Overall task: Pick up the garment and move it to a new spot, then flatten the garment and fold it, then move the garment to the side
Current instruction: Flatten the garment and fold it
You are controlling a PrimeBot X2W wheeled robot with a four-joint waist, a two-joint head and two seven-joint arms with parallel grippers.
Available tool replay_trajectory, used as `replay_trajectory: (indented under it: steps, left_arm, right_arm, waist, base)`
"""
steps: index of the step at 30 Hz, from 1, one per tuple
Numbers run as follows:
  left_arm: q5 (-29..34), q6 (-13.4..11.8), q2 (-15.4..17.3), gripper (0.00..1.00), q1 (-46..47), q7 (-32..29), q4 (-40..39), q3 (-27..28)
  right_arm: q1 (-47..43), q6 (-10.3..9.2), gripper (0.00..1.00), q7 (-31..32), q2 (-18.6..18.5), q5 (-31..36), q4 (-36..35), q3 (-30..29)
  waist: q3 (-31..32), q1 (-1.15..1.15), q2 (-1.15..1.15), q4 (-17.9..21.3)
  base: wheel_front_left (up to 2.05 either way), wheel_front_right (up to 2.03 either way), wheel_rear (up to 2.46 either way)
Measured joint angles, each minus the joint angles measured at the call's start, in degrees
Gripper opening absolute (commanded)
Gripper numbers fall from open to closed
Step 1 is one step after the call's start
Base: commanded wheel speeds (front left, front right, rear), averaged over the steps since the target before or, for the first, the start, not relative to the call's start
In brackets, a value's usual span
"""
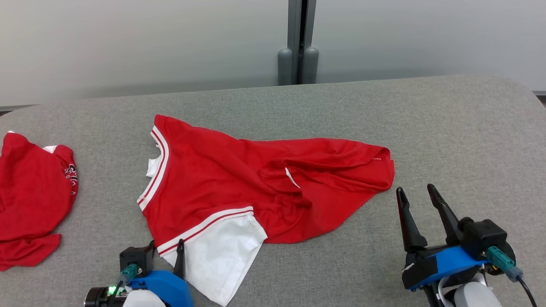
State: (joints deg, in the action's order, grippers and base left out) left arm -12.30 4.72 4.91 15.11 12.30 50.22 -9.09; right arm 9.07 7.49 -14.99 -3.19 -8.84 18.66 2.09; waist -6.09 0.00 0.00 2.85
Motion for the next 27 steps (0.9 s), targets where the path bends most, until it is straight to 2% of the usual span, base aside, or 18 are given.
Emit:
replay_trajectory:
  steps: [1, 3, 7, 10, 18, 23, 24, 25, 27]
  left_arm:
    - [-0.03, 0.16, -0.08, 0.49, 0.25, 0.00, 0.33, -0.34]
    - [-0.25, 0.36, -0.29, 0.00, 0.60, 0.24, 0.98, -0.69]
    - [-0.55, 0.47, -0.93, 0.00, 0.89, 1.18, 1.25, -0.96]
    - [-0.92, 0.36, -0.07, 0.00, 0.95, 1.68, 0.76, -0.44]
    - [-2.34, -0.77, 5.41, 0.00, 0.93, 1.85, -2.81, 2.45]
    - [-2.89, -1.94, 8.25, 0.00, 0.67, -0.44, -5.32, 3.67]
    - [-3.10, -1.94, 8.38, 0.46, 0.41, -0.74, -5.86, 3.74]
    - [-3.27, -1.99, 8.39, 1.00, 0.15, -0.51, -6.69, 3.74]
    - [-3.25, -2.24, 8.25, 1.00, 0.03, 0.29, -8.64, 3.67]
  right_arm:
    - [0.01, 0.00, 1.00, 0.00, 0.00, 0.00, 0.00, -0.03]
    - [0.01, 0.00, 1.00, 0.00, 0.01, 0.00, 0.01, -0.09]
    - [-0.03, 0.00, 1.00, 0.00, 0.02, -0.11, -0.04, -0.34]
    - [-0.19, 0.00, 1.00, 0.00, 0.01, -0.27, -0.01, -0.52]
    - [-0.46, 0.00, 1.00, 0.00, 0.05, -0.34, 0.32, -0.46]
    - [-0.49, 0.00, 1.00, 0.00, 0.05, -0.34, 0.57, -0.36]
    - [-0.49, 0.00, 1.00, 0.00, 0.05, -0.34, 0.62, -0.35]
    - [-0.51, 0.00, 1.00, 0.00, 0.05, -0.34, 0.68, -0.33]
    - [-0.52, 0.00, 1.00, 0.00, 0.04, -0.35, 0.77, -0.35]
  waist:
    - [-0.02, 0.00, 0.00, 0.01]
    - [0.03, 0.01, 0.00, -0.01]
    - [0.47, 0.01, 0.00, -0.45]
    - [0.84, 0.01, 0.00, -1.18]
    - [1.39, 0.01, 0.00, -2.34]
    - [1.35, 0.01, 0.00, -2.19]
    - [1.34, 0.01, 0.00, -2.10]
    - [1.33, 0.01, 0.00, -2.00]
    - [1.38, 0.01, 0.00, -1.85]
  base:
    - [0.00, 0.00, 0.00]
    - [0.00, 0.00, 0.00]
    - [0.00, 0.00, 0.00]
    - [0.00, 0.00, 0.00]
    - [0.00, 0.00, 0.00]
    - [0.00, 0.00, 0.00]
    - [0.00, 0.00, 0.00]
    - [0.00, 0.00, 0.00]
    - [0.00, 0.00, 0.00]
